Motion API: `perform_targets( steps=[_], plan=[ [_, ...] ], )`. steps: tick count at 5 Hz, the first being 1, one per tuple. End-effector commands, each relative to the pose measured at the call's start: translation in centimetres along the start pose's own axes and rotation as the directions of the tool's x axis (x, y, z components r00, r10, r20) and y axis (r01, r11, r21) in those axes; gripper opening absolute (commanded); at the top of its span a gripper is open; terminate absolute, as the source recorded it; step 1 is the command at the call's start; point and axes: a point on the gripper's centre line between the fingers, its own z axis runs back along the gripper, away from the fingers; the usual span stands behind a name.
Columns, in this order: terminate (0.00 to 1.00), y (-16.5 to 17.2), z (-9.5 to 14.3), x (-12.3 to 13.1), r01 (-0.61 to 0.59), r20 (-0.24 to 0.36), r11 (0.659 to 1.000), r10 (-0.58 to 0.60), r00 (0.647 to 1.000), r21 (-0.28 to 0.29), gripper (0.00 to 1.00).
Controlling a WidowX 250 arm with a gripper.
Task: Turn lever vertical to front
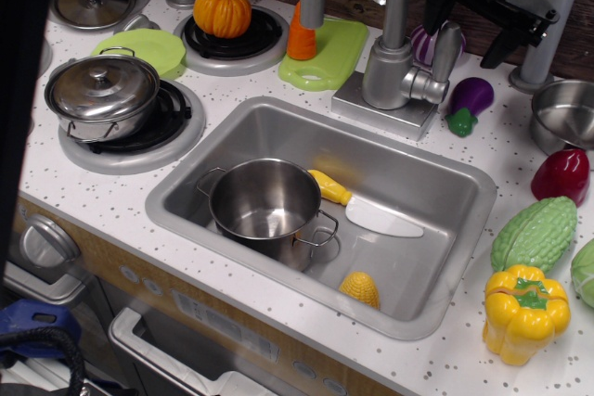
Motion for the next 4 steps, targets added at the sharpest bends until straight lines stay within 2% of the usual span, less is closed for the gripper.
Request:
perform_targets(
  steps=[1,2,4],
  plan=[
    [0.00,1.1,0.9,1.9,-0.022,0.061,1.000,0.023,0.998,-0.018,1.00],
    [0.00,1.2,0.7,1.7,-0.038,0.056,0.999,0.039,0.998,-0.014,0.00],
    [0.00,0.7,1.4,-0.5,-0.109,0.011,0.994,0.109,0.994,0.004,0.00]
  ],
)
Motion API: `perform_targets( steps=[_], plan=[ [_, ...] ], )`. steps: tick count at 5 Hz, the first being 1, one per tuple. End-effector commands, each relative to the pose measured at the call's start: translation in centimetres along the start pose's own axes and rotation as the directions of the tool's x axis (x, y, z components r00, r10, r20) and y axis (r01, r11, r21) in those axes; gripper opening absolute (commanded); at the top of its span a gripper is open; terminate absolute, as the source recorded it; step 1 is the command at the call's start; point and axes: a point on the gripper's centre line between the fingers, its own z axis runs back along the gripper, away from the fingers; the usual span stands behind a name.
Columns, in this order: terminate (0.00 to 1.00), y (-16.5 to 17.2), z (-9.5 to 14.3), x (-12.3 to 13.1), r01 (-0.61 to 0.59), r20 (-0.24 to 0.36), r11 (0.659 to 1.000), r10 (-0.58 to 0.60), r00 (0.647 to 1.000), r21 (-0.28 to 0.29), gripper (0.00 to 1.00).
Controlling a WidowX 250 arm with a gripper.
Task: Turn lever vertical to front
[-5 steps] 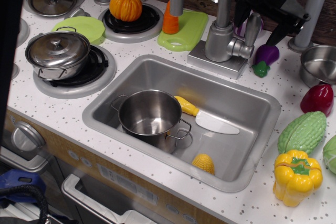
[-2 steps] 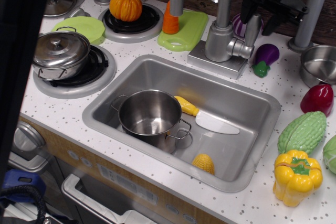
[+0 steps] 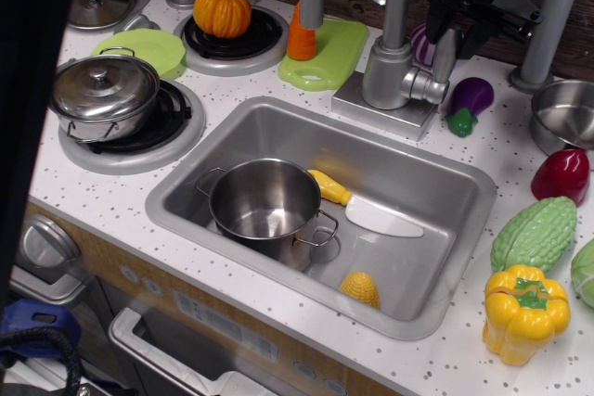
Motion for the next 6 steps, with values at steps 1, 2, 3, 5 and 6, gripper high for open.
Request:
perform_targets(
  steps=[1,2,3,5,6],
  plan=[
    [0.00,-0.2,3.0,-1.8,-0.071,-0.015,0.997,0.071,0.997,0.007,0.00],
    [0.00,-0.1,2.3,-2.8,-0.087,-0.019,0.996,0.087,0.996,-0.006,0.00],
    [0.00,-0.2,0.4,-3.6,-0.103,-0.021,0.994,0.102,0.995,-0.045,0.00],
    [0.00,-0.1,-2.0,-3.8,-0.100,-0.006,0.991,0.100,0.995,-0.084,0.00],
    [1.00,0.0,-1.7,-3.4,-0.079,0.001,0.995,0.079,0.997,-0.059,0.00]
  ],
)
